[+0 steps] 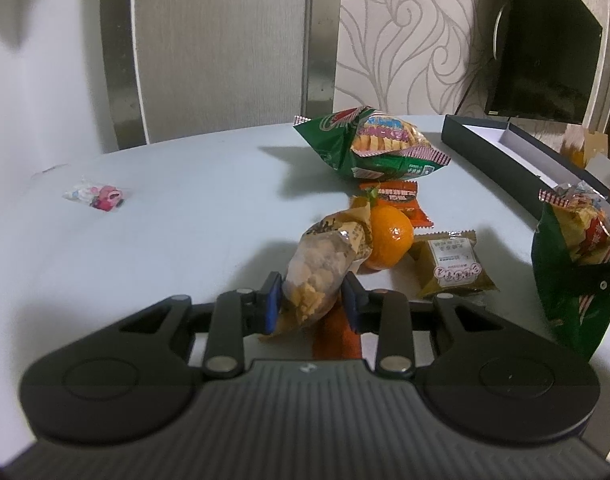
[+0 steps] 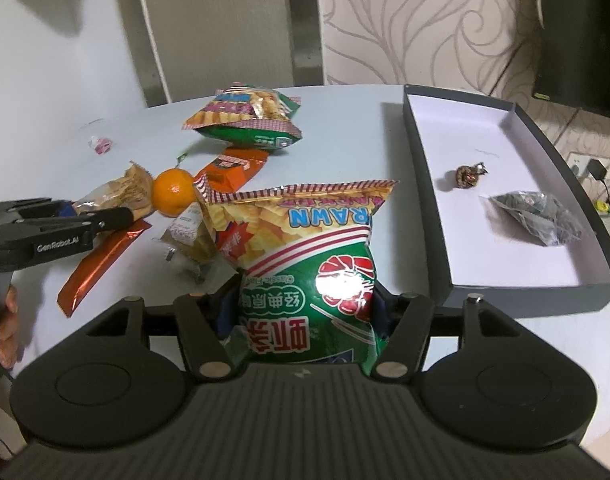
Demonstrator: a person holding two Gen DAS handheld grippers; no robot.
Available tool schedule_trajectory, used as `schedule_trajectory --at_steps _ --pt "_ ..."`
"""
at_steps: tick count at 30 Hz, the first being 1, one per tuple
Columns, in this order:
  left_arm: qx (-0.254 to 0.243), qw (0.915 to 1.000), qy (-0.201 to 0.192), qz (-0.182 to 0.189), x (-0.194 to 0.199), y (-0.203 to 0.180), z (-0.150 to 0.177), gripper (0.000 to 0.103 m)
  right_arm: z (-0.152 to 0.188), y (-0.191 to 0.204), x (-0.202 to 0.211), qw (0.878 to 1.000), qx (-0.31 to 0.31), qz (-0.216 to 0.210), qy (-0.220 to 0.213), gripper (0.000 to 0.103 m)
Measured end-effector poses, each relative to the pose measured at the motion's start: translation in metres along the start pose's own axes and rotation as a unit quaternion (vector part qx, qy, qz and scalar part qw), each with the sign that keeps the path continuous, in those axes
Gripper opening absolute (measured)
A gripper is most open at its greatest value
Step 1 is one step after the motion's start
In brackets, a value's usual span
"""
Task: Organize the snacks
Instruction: 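Lift and carry both held bags toward the black box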
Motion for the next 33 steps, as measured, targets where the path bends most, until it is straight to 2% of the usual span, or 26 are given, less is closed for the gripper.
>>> schedule_trajectory --at_steps 22,33 --pt "0.013 0.9999 -0.003 0.009 0.017 0.000 -0.009 0.034 -0.003 0.006 0.007 1.000 -0.002 -0.023 -0.008 0.065" --pt "0.015 0.9995 -0.017 0.019 0.031 -0.009 -0.022 0.034 -0.008 0.010 0.015 0.999 -0.002 -0.033 -0.022 0.065"
Point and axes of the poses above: each gripper's, at about its wrist camera, not at the fingertips, and x roughly against the way its jaws point, y to its left, z to its underside, the point moved 8 cm from there along -x, roughly the way its jaws point, and after that the axes turned 14 degrees about -z, right-handed, at the moved point
